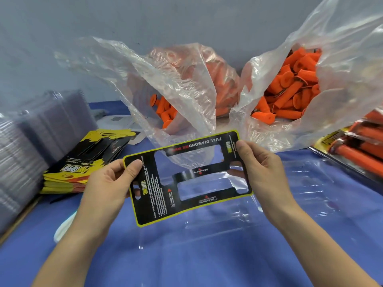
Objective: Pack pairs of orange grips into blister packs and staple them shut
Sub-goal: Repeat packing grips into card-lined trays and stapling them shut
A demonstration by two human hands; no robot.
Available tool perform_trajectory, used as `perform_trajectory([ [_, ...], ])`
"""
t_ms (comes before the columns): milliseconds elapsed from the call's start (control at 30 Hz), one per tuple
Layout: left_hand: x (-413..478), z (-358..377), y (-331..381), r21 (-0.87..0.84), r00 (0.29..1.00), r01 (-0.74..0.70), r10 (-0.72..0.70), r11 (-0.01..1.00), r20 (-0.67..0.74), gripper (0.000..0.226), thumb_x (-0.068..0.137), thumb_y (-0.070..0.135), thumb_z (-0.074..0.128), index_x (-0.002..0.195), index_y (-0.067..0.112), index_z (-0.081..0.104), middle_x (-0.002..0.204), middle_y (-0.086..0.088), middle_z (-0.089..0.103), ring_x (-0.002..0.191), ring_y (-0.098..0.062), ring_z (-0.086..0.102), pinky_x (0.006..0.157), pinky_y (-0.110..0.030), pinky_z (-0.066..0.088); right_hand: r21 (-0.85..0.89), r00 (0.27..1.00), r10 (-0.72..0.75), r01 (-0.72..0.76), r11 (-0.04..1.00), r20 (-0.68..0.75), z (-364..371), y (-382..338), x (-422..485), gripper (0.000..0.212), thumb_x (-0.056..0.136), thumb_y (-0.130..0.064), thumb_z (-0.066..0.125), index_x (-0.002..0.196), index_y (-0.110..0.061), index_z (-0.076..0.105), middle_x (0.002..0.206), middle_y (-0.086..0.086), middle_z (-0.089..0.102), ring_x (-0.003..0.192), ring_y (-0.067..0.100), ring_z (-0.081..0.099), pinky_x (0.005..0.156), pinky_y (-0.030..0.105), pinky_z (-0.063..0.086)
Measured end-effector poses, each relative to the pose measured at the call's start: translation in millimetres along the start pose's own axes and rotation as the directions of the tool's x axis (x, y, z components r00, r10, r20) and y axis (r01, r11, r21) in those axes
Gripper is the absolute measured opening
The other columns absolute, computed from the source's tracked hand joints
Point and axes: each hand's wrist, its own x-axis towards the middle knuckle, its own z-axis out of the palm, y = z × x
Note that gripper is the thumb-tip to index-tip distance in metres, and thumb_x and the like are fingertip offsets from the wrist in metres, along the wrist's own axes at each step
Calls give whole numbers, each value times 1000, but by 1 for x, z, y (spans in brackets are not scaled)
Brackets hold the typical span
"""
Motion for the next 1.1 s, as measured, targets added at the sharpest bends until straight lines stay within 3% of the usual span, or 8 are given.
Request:
perform_trajectory([
  [133, 3, -2, -5, 75, 998, -28, 32, 997, -53, 20, 95, 31, 60, 94, 14, 70, 72, 0, 71, 54, -12, 57, 48, -20, 48, 95, 984, 59, -76, 993, 168, 7, -2, -3, 37, 90, -56, 53, 105, -31, 75, 111, -2, 74, 102, 21, 71, 80, 27, 59],
  [233, 5, -1, -5, 86, 997, -37, 43, 996, -59, 18, 96, 29, 59, 93, 14, 70, 70, 3, 70, 53, -11, 57, 47, -20, 46, 153, 956, 130, -174, 973, 262, 9, -3, -3, 44, 88, -63, 52, 114, -33, 72, 121, -1, 71, 111, 22, 68, 89, 35, 57],
  [567, 1, 7, -1, 85, 998, -55, 58, 995, -36, 18, 97, 24, 58, 92, 10, 70, 64, 5, 68, 49, -8, 58, 44, -16, 45, 22, 975, 0, -5, 1000, 221, 12, -5, -11, 46, 85, -47, 58, 125, -26, 65, 112, -5, 73, 107, 13, 68, 83, 29, 59],
  [800, -1, 7, 1, -47, 995, 85, -83, 995, 49, 29, 84, 40, 61, 90, 16, 76, 82, -4, 75, 62, -11, 64, 52, -20, 52, 71, 987, -15, 3, 997, 160, 7, -8, -10, 28, 84, -43, 61, 109, -36, 72, 112, -4, 73, 98, 19, 71, 72, 30, 61],
  [967, -1, 7, 1, -28, 997, 58, -56, 998, 59, 24, 80, 43, 64, 90, 26, 78, 85, -3, 77, 64, -10, 68, 57, -18, 54, 36, 985, -26, 20, 999, 168, 8, -6, -11, 42, 81, -44, 65, 122, -37, 65, 109, -1, 73, 99, 18, 71, 72, 28, 59],
  [1100, -2, 8, 3, 7, 998, 43, -43, 999, 44, 29, 76, 47, 66, 88, 23, 77, 85, -3, 77, 63, -8, 66, 61, -18, 54, 4, 985, -34, 34, 999, 169, 8, -4, -13, 44, 80, -47, 63, 124, -38, 65, 110, -2, 72, 99, 18, 70, 74, 28, 59],
])
